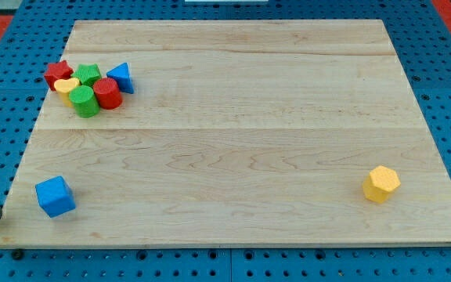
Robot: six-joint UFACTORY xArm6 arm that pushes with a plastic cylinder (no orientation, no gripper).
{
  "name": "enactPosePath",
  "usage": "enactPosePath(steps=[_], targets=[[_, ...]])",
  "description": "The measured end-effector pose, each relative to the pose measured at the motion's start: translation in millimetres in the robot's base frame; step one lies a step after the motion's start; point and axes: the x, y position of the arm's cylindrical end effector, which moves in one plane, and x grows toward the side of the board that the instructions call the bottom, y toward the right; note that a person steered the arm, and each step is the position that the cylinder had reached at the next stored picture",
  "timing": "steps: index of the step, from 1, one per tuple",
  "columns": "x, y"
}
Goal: Push the blue cube to the left of the yellow hexagon
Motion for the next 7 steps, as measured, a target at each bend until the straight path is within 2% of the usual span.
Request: enactPosePath(steps=[2, 3, 4, 5, 6, 7], targets=[[-49.1, 147.4], [-42.0, 164.4], [-19.7, 75.4], [16.0, 134.0], [-19.0, 196.8], [-28.0, 217.9]])
